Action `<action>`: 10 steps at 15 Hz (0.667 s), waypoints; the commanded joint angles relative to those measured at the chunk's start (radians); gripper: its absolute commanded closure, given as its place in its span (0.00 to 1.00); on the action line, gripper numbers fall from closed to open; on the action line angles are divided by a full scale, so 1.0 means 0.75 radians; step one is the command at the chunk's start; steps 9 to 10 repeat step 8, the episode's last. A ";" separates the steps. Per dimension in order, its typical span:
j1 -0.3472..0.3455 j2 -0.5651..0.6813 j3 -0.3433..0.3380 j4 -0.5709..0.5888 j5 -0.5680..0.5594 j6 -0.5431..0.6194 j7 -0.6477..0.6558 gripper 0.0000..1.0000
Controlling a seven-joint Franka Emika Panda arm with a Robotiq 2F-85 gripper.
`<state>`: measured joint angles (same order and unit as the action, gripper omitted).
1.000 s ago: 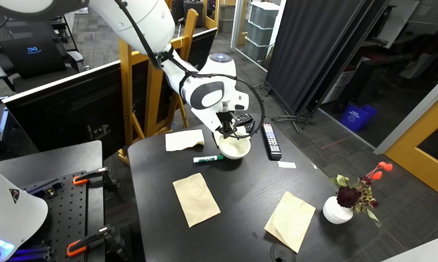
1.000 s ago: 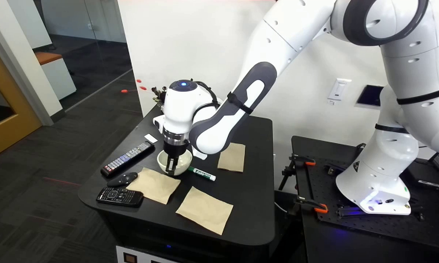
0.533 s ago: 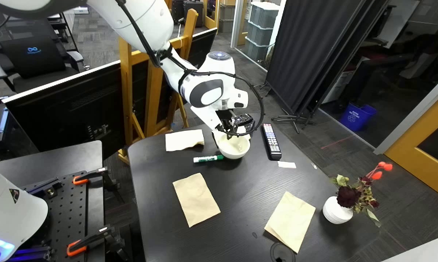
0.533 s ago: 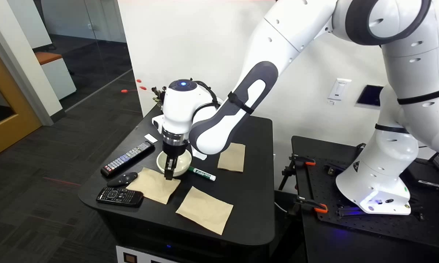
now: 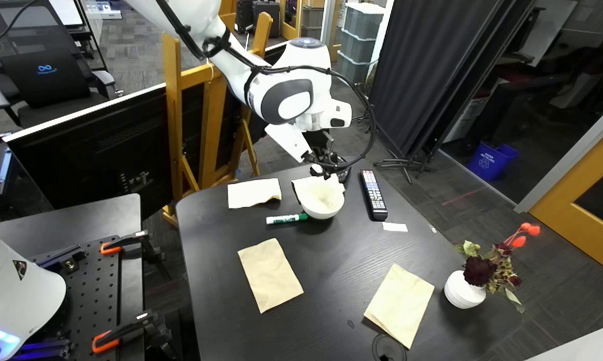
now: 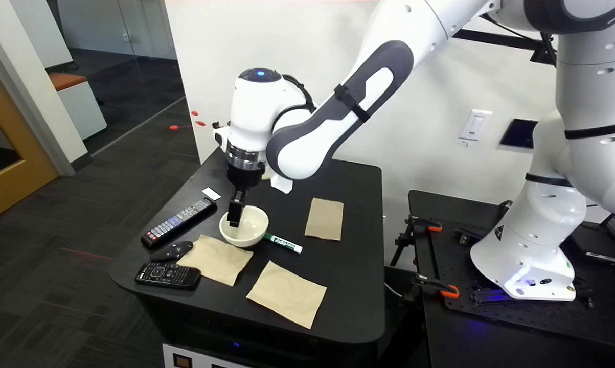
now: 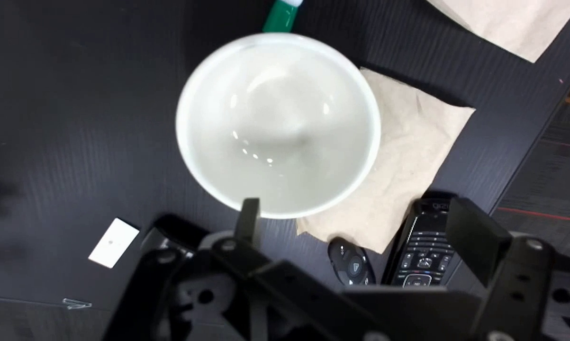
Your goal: Move the bowl to the left
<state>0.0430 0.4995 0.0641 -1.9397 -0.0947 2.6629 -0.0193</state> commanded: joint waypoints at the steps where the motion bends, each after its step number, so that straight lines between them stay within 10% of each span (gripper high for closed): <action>1: -0.030 -0.145 0.012 -0.091 0.039 -0.075 -0.073 0.00; 10: -0.012 -0.126 -0.009 -0.060 0.023 -0.071 -0.067 0.00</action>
